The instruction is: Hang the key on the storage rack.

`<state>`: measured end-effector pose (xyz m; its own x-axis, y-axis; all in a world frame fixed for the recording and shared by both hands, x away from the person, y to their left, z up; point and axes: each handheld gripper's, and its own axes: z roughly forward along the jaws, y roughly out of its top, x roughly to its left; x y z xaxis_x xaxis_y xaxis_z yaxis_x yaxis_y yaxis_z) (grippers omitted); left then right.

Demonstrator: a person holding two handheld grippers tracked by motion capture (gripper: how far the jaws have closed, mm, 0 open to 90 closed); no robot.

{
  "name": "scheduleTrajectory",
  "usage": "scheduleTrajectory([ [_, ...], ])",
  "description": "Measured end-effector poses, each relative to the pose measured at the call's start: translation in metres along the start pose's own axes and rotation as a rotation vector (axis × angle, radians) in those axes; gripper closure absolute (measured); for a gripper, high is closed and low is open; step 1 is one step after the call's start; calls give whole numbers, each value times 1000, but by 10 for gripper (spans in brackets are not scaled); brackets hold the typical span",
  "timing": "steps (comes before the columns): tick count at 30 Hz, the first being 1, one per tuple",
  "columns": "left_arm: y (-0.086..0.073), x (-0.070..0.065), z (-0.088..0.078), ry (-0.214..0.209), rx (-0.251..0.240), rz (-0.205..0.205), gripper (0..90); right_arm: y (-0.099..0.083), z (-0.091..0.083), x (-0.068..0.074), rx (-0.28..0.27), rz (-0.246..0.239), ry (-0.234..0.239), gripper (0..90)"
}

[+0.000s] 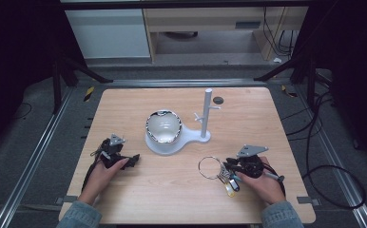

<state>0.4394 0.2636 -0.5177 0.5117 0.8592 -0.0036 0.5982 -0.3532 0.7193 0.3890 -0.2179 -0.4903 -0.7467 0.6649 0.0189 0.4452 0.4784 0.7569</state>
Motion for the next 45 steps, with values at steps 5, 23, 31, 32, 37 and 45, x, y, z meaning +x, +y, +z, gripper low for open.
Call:
scheduleTrajectory([
  [5,0,0,0,0,0,0,0,-2,4,1,43,-20,-6,768],
  [23,0,0,0,0,0,0,0,-4,1,-7,95,24,-106,853],
  [31,0,0,0,0,0,0,0,-7,-4,-14,78,84,-127,853],
  [32,0,0,0,0,0,0,0,-7,-4,-14,74,88,-125,853],
  [37,0,0,0,0,0,0,0,-3,-12,-16,10,131,-112,854],
  [45,0,0,0,0,0,0,0,11,-26,-10,-79,143,-107,856],
])
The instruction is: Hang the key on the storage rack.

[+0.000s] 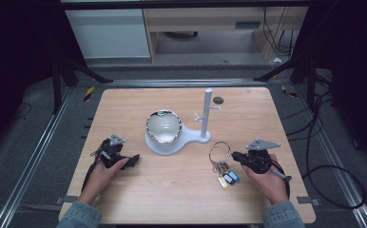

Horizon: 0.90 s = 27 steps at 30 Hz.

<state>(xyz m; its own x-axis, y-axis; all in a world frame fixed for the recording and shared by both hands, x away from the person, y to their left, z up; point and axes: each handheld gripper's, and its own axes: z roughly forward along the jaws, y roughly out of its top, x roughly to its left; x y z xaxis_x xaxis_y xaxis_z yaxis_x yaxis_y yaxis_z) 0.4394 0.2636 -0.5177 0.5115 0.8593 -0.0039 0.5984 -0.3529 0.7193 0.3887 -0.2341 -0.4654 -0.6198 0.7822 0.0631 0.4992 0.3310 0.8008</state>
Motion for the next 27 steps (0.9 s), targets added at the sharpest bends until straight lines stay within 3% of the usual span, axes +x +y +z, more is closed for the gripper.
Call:
scheduleTrajectory([
  [6,0,0,0,0,0,0,0,18,-10,11,-68,-9,22,856],
  [14,0,0,0,0,0,0,0,34,-14,17,-70,-24,23,857],
  [27,0,0,0,1,0,-1,0,66,-32,22,-116,-58,5,857],
])
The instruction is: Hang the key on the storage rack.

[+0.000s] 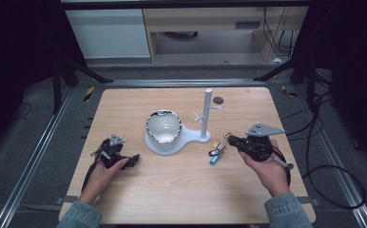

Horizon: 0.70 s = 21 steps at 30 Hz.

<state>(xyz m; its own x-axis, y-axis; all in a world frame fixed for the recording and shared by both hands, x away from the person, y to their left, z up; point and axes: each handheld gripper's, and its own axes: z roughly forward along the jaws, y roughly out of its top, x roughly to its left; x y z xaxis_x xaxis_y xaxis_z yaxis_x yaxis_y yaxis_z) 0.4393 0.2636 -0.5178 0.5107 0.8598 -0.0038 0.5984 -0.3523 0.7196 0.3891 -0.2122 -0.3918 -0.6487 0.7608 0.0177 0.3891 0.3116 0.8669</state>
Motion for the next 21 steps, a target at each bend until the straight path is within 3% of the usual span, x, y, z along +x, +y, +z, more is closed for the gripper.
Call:
scheduleTrajectory([
  [21,0,0,0,-1,0,1,0,35,-16,-6,-60,-28,-44,858],
])
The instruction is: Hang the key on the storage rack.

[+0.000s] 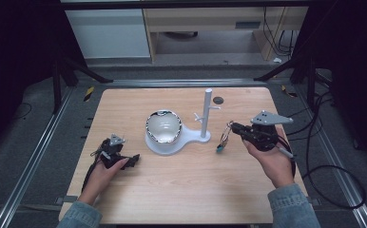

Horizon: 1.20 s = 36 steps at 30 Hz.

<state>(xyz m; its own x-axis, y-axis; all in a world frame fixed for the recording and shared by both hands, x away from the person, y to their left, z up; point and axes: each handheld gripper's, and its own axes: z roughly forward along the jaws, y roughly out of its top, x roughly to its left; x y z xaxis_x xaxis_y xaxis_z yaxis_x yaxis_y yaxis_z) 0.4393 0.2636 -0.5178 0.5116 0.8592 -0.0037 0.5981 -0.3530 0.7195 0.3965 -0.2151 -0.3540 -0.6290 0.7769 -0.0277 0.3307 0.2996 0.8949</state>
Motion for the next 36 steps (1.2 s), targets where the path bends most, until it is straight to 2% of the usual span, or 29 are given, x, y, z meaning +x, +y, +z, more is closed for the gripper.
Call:
scheduleTrajectory([
  [24,0,0,0,0,-3,-3,0,28,-6,-4,-40,-29,-31,858],
  [36,0,0,0,0,-3,-3,0,37,-3,-4,-52,-37,-33,858],
])
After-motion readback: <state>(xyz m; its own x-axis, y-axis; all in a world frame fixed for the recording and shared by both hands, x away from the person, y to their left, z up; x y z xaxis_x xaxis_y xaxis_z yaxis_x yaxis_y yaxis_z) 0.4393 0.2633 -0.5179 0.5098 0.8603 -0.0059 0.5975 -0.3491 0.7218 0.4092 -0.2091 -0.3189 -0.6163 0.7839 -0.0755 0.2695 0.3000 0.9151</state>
